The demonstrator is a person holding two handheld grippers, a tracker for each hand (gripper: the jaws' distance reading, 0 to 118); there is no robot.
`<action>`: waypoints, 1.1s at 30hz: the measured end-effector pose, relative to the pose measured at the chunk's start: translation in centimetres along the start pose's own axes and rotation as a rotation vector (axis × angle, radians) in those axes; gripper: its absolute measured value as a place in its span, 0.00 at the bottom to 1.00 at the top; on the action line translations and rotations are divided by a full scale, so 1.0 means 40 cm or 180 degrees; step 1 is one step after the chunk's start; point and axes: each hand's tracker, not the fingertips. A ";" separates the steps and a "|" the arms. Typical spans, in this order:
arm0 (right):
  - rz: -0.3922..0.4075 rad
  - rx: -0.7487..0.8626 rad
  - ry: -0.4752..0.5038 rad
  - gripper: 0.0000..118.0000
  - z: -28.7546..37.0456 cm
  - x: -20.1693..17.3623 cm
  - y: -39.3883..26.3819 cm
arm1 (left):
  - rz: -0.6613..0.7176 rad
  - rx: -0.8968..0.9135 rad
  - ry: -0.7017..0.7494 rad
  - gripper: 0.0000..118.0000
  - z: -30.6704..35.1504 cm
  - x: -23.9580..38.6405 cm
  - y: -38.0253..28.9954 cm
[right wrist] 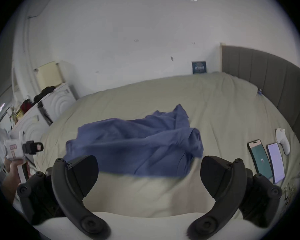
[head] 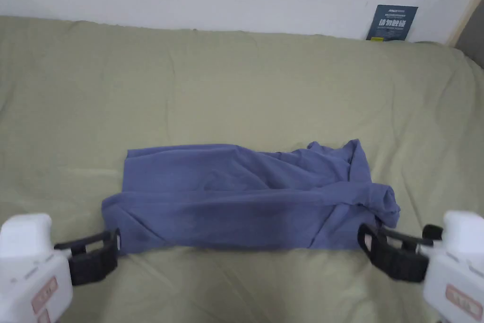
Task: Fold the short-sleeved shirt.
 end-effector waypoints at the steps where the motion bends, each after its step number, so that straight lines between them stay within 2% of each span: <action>1: 0.0033 0.0037 -0.0051 0.82 0.034 -0.020 -0.031 | -0.0089 -0.0003 0.0053 0.97 0.028 0.010 -0.029; 2: 0.0035 0.0059 -0.0079 0.43 0.061 -0.032 -0.055 | -0.0117 -0.0042 0.0071 0.85 0.045 0.014 -0.049; 3: 0.0040 0.0094 -0.0129 0.07 0.085 -0.046 -0.078 | -0.0114 -0.0106 0.0080 0.53 0.059 0.020 -0.066; 4: 0.0066 0.0115 -0.0282 0.00 0.105 -0.057 -0.094 | -0.0130 -0.0178 0.0041 0.06 0.069 0.024 -0.077; 5: 0.0108 0.0144 -0.0413 0.00 0.118 -0.062 -0.105 | -0.0106 -0.0295 -0.0045 0.00 0.055 0.000 -0.091; 6: 0.0069 0.0205 -0.0296 0.00 0.136 -0.063 -0.116 | -0.0155 -0.0465 0.0030 0.00 0.044 -0.004 -0.096; 7: 0.0000 0.0196 -0.0120 0.00 0.151 -0.072 -0.109 | -0.0123 -0.0376 -0.0127 0.00 0.032 -0.023 -0.097; 8: -0.0022 0.0151 -0.0155 0.00 0.157 -0.077 -0.110 | -0.0103 -0.0407 -0.0196 0.00 0.019 -0.032 -0.092; 9: 0.0007 0.0154 -0.0202 0.00 0.164 -0.084 -0.115 | -0.0248 -0.0293 -0.0019 0.00 0.034 0.019 -0.072; 11: 0.0127 0.0145 -0.0193 0.00 0.173 -0.091 -0.106 | -0.0294 -0.0287 0.0025 0.00 -0.001 0.030 -0.056; 12: 0.0135 0.0132 -0.0190 0.00 0.176 -0.092 -0.107 | -0.0291 -0.0318 0.0053 0.05 -0.033 0.033 -0.047; 13: 0.0126 0.0123 -0.0171 0.00 0.176 -0.091 -0.107 | -0.0246 -0.0417 0.0040 0.31 -0.076 0.018 -0.036; 14: 0.0116 0.0119 -0.0164 0.00 0.176 -0.090 -0.109 | -0.0228 -0.0596 0.0018 0.87 -0.119 0.013 -0.030; 15: 0.0110 0.0112 -0.0177 0.00 0.174 -0.091 -0.101 | -0.0274 -0.0795 0.0047 1.00 -0.167 0.015 -0.032; 16: 0.0104 0.0097 -0.0194 0.00 0.173 -0.090 -0.102 | -0.0285 -0.0688 0.0259 0.96 -0.198 0.011 -0.015; 17: 0.0090 0.0083 -0.0211 0.00 0.170 -0.088 -0.104 | -0.0457 -0.0660 0.0097 0.96 -0.245 0.015 -0.025; 18: 0.0063 0.0077 -0.0233 0.00 0.168 -0.084 -0.106 | -0.0489 -0.0900 0.0200 0.95 -0.286 0.016 -0.024; 22: -0.0020 0.0020 -0.0286 0.00 0.156 -0.060 -0.106 | -0.0712 -0.1049 0.0231 0.90 -0.356 0.065 -0.031; 24: -0.0040 -0.0039 -0.0313 0.00 0.149 -0.055 -0.095 | -0.0826 -0.1065 0.0252 0.68 -0.375 0.095 -0.029; 25: -0.0043 -0.0076 -0.0328 0.00 0.142 -0.048 -0.094 | -0.0857 -0.1094 0.0183 0.53 -0.382 0.086 -0.021; 26: -0.0049 -0.0111 -0.0337 0.00 0.135 -0.042 -0.093 | -0.0824 -0.1114 0.0070 0.26 -0.378 0.097 -0.014; 27: -0.0056 -0.0139 -0.0343 0.00 0.125 -0.036 -0.085 | -0.0772 -0.1105 -0.0024 0.07 -0.370 0.113 -0.006; 30: -0.0124 -0.0351 -0.0265 0.00 0.071 -0.012 -0.073 | -0.0950 -0.1093 0.0011 0.07 -0.378 0.134 0.013; 32: -0.0066 -0.0574 -0.0258 0.02 0.005 0.006 -0.058 | -0.0774 -0.1130 -0.0121 0.06 -0.373 0.129 0.021; 33: -0.0018 -0.0629 -0.0310 0.18 -0.032 0.015 -0.051 | -0.0708 -0.1055 -0.0137 0.06 -0.361 0.118 0.025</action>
